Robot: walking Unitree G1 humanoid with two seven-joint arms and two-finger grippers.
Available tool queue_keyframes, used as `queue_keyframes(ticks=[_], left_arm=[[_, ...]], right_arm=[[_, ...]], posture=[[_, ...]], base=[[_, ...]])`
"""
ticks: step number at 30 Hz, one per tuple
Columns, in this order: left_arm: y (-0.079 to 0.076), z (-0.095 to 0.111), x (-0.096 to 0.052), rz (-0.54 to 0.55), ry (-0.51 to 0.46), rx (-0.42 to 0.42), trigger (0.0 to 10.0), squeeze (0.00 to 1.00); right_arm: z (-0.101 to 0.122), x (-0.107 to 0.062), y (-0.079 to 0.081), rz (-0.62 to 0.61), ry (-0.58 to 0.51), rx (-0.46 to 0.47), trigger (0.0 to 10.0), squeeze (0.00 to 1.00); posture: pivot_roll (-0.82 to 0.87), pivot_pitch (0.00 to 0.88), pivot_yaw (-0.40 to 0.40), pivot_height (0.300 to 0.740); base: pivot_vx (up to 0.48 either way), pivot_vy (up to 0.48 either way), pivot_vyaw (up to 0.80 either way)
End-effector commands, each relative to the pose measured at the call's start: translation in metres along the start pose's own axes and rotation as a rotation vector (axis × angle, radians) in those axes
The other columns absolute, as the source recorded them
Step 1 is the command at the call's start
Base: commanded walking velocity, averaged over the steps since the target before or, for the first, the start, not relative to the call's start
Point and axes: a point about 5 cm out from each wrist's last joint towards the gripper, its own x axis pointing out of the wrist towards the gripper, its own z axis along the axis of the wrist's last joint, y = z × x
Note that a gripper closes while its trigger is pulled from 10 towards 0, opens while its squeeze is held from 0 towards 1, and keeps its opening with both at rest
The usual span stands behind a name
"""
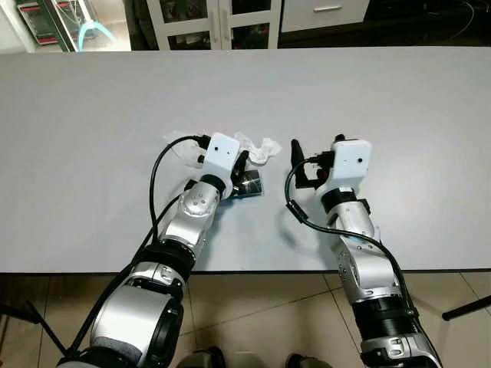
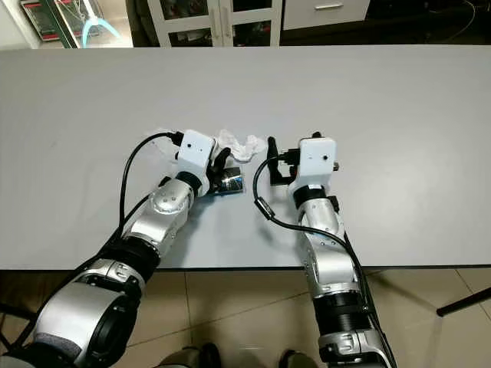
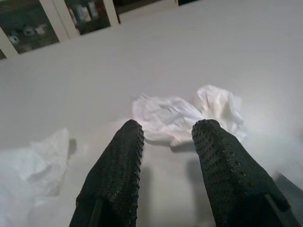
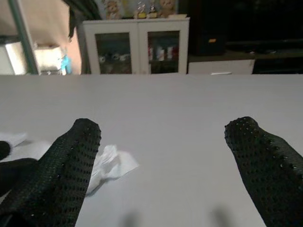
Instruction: Picking trash to rubbish bin
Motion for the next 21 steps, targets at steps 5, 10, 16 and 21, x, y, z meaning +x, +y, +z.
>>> queue_keyframes(ticks=[5, 10, 16, 21], left_arm=[[-0.002, -0.005, -0.001, -0.036, 0.019, 0.014, 10.0, 0.00], [-0.005, -0.010, -0.003, -0.059, 0.030, 0.022, 10.0, 0.00], [-0.011, -0.019, -0.013, -0.102, 0.028, 0.039, 10.0, 0.00], [-0.018, -0.027, -0.033, -0.129, 0.022, 0.048, 10.0, 0.00]], right_arm=[[-0.015, -0.009, 0.000, 0.032, 0.082, -0.030, 10.0, 0.00], [-0.016, -0.010, -0.001, 0.030, 0.093, -0.029, 10.0, 0.00], [-0.018, -0.011, 0.001, 0.055, 0.111, -0.032, 10.0, 0.00], [-0.018, -0.010, 0.001, 0.050, 0.110, -0.028, 10.0, 0.00]], posture=[[-0.09, 0.141, 0.049, 0.740], [-0.08, 0.144, 0.050, 0.740], [-0.07, 0.149, 0.058, 0.740], [-0.06, 0.151, 0.062, 0.740]], base=[[0.000, 0.000, 0.00], [0.000, 0.000, 0.00], [0.000, 0.000, 0.00], [0.000, 0.000, 0.00]])
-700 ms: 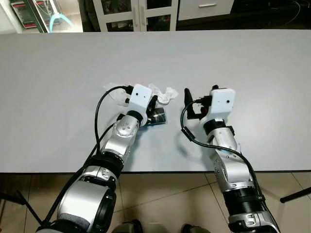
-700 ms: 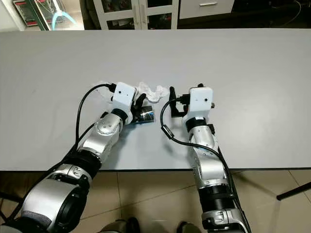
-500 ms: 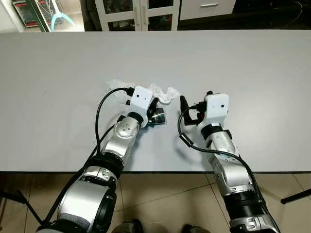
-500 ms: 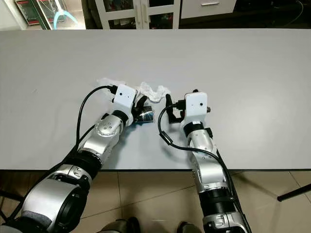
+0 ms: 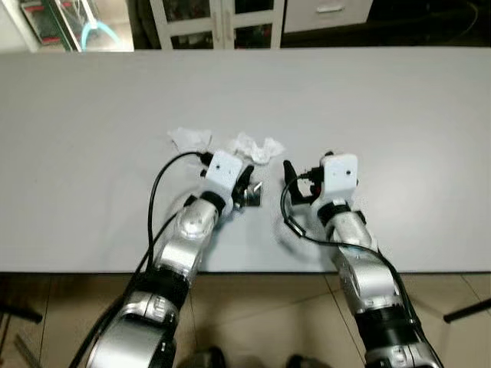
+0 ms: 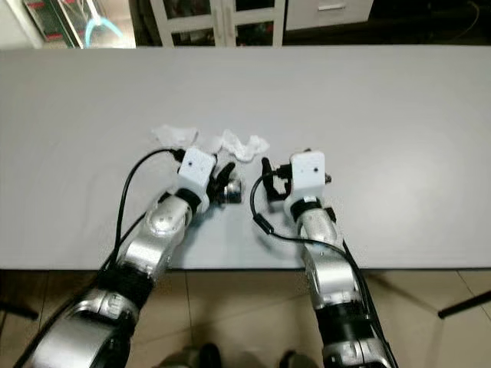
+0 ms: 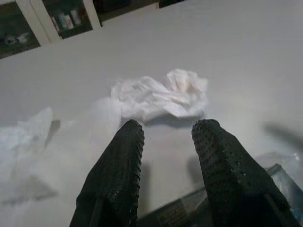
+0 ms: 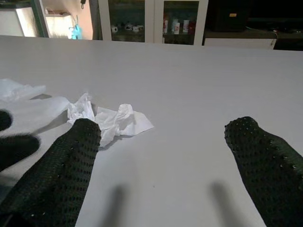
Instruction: Picking trash to rubbish bin
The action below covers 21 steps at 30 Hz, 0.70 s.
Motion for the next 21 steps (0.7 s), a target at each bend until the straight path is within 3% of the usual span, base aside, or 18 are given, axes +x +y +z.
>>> queue_keyframes(ticks=[1, 9, 15, 21], left_arm=[[-0.006, -0.013, -0.011, -0.034, 0.066, 0.015, 10.0, 0.00], [0.000, 0.000, -0.033, -0.009, 0.074, 0.002, 10.0, 0.00], [0.011, 0.019, -0.046, 0.016, 0.076, 0.048, 10.0, 0.00], [0.014, 0.025, -0.058, 0.015, 0.100, 0.059, 10.0, 0.00]], right_arm=[[0.000, 0.000, 0.002, 0.012, 0.005, 0.006, 10.0, 0.00], [0.000, 0.002, 0.007, 0.028, 0.004, 0.019, 10.0, 0.00], [0.000, 0.002, 0.008, 0.029, 0.004, 0.023, 10.0, 0.00], [-0.001, 0.003, 0.010, 0.030, 0.006, 0.029, 10.0, 0.00]], posture=[[-0.05, 0.151, 0.063, 0.740], [-0.04, 0.147, 0.068, 0.740], [-0.03, 0.147, 0.075, 0.740], [-0.02, 0.148, 0.080, 0.740]], base=[[0.000, 0.000, 0.00], [0.000, 0.000, 0.00], [0.000, 0.000, 0.00], [0.000, 0.000, 0.00]])
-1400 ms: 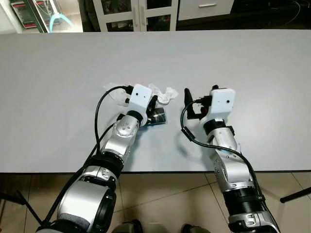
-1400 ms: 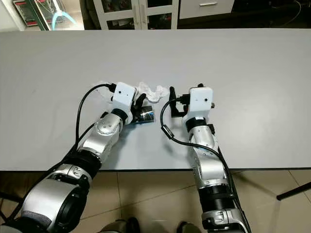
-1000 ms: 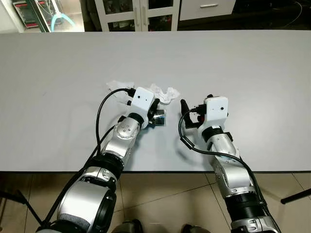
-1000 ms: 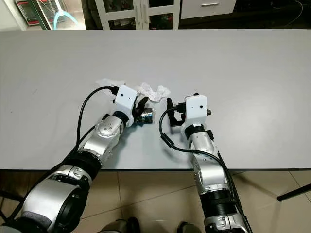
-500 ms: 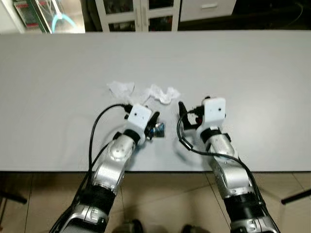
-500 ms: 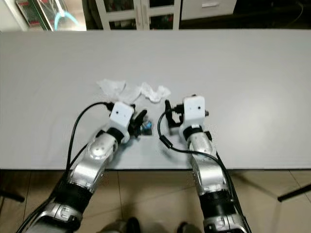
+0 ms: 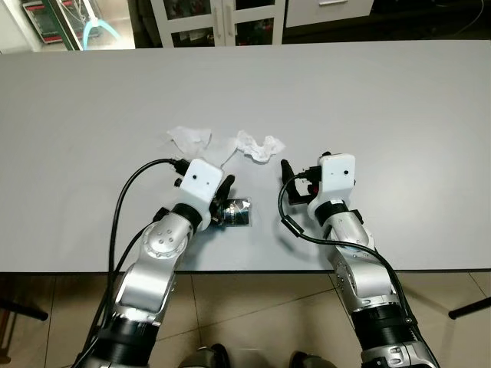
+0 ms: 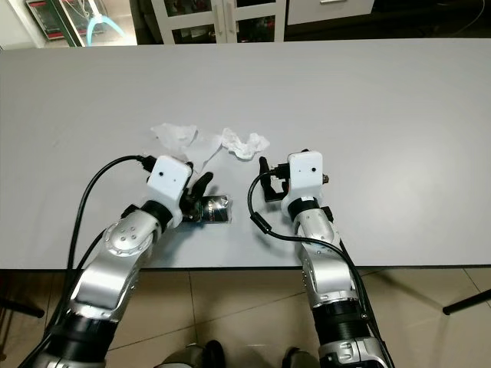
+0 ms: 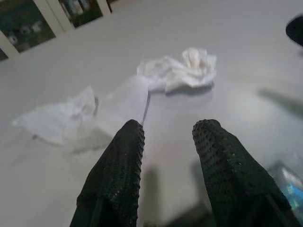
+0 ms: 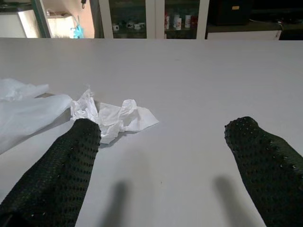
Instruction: Picking trash to rubbish bin
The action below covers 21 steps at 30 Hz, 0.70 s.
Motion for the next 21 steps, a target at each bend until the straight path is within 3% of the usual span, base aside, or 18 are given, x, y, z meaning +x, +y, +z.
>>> queue_keyframes(ticks=[1, 4, 11, 14, 15, 17, 21], left_arm=[[-0.002, 0.001, -0.004, -0.021, 0.018, 0.009, 10.0, 0.00], [-0.001, 0.004, -0.006, -0.018, 0.014, 0.004, 10.0, 0.00], [0.016, 0.040, -0.002, -0.043, -0.112, -0.095, 10.0, 0.00], [0.027, 0.037, 0.000, -0.010, -0.090, -0.049, 10.0, 0.00], [0.039, 0.029, 0.002, 0.037, -0.051, -0.012, 10.0, 0.00], [0.048, 0.020, 0.003, 0.076, -0.008, 0.001, 10.0, 0.00], [0.054, 0.011, 0.004, 0.116, 0.036, 0.010, 10.0, 0.00]], right_arm=[[0.000, 0.001, 0.004, 0.020, 0.004, 0.010, 10.0, 0.00], [0.000, 0.002, 0.004, 0.020, 0.004, 0.012, 10.0, 0.00], [0.000, 0.003, 0.000, 0.027, 0.007, -0.001, 10.0, 0.00], [0.000, 0.003, 0.000, 0.032, 0.008, -0.004, 10.0, 0.00], [-0.001, 0.003, 0.002, 0.038, 0.011, -0.003, 10.0, 0.00], [-0.002, 0.003, 0.004, 0.048, 0.013, -0.003, 10.0, 0.00], [-0.002, 0.003, 0.005, 0.065, 0.018, -0.007, 10.0, 0.00]], posture=[[-0.02, 0.148, 0.080, 0.740], [-0.02, 0.145, 0.080, 0.740], [-0.02, 0.136, 0.078, 0.740], [-0.02, 0.135, 0.078, 0.740], [-0.02, 0.134, 0.077, 0.740], [-0.02, 0.132, 0.077, 0.740], [-0.02, 0.130, 0.076, 0.740]], base=[[0.000, 0.000, 0.00], [0.000, 0.000, 0.00], [0.000, 0.000, 0.00], [0.000, 0.000, 0.00], [0.000, 0.000, 0.00], [0.000, 0.000, 0.00], [0.000, 0.000, 0.00]])
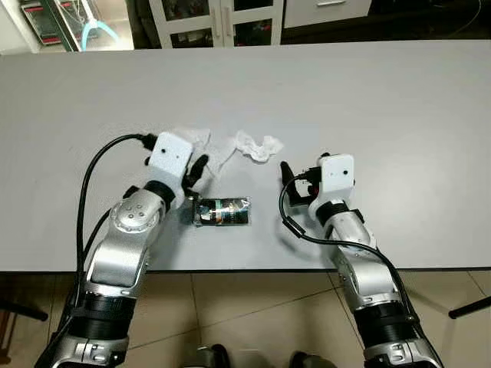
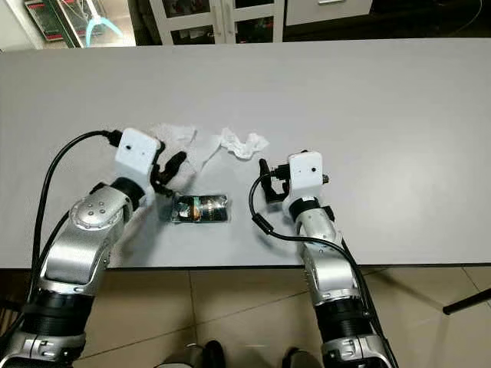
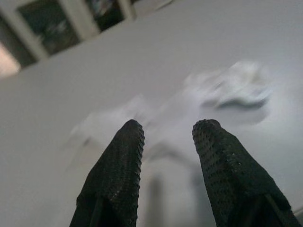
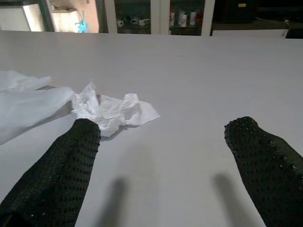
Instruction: Picking trash to rubbish bin
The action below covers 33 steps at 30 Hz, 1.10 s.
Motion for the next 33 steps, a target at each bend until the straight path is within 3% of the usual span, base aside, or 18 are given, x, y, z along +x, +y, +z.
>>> queue_keyframes(ticks=[1, 7, 13, 15, 18, 19, 28, 33], left_arm=[[0.005, -0.004, 0.001, 0.031, 0.018, 0.009, 10.0, 0.00], [0.013, -0.028, 0.001, -0.002, 0.057, -0.018, 10.0, 0.00], [0.029, -0.024, 0.000, -0.018, 0.012, -0.024, 10.0, 0.00], [0.041, -0.020, 0.003, 0.005, -0.021, -0.080, 10.0, 0.00], [0.040, -0.023, 0.004, -0.068, -0.034, -0.166, 10.0, 0.00], [0.037, -0.021, 0.003, -0.115, -0.055, -0.191, 10.0, 1.00], [0.030, -0.018, 0.008, -0.299, -0.096, -0.248, 10.0, 1.00], [0.029, -0.019, 0.010, -0.360, -0.086, -0.213, 10.0, 1.00]], right_arm=[[0.000, 0.001, 0.006, 0.038, 0.006, 0.003, 10.0, 0.00], [-0.001, 0.000, 0.004, 0.071, 0.016, -0.020, 10.0, 0.00], [-0.003, -0.001, -0.001, 0.070, 0.025, -0.032, 10.0, 0.00], [-0.006, -0.001, 0.000, 0.075, 0.034, -0.034, 10.0, 0.00], [-0.007, -0.001, 0.001, 0.075, 0.038, -0.031, 10.0, 0.00], [-0.007, -0.001, 0.000, 0.075, 0.037, -0.030, 10.0, 0.00], [-0.006, 0.001, -0.005, 0.065, 0.036, -0.036, 10.0, 0.00], [-0.006, 0.000, -0.005, 0.062, 0.036, -0.035, 10.0, 0.00]], posture=[[-0.02, 0.129, 0.075, 0.740], [-0.03, 0.122, 0.067, 0.740], [-0.02, 0.112, 0.070, 0.740], [-0.02, 0.106, 0.072, 0.740], [-0.03, 0.100, 0.073, 0.740], [-0.03, 0.100, 0.073, 0.740], [-0.03, 0.093, 0.075, 0.740], [-0.03, 0.095, 0.075, 0.740]], base=[[0.000, 0.000, 0.00], [0.000, 0.000, 0.00], [0.000, 0.000, 0.00], [0.000, 0.000, 0.00], [0.000, 0.000, 0.00], [0.000, 0.000, 0.00], [0.000, 0.000, 0.00], [0.000, 0.000, 0.00]])
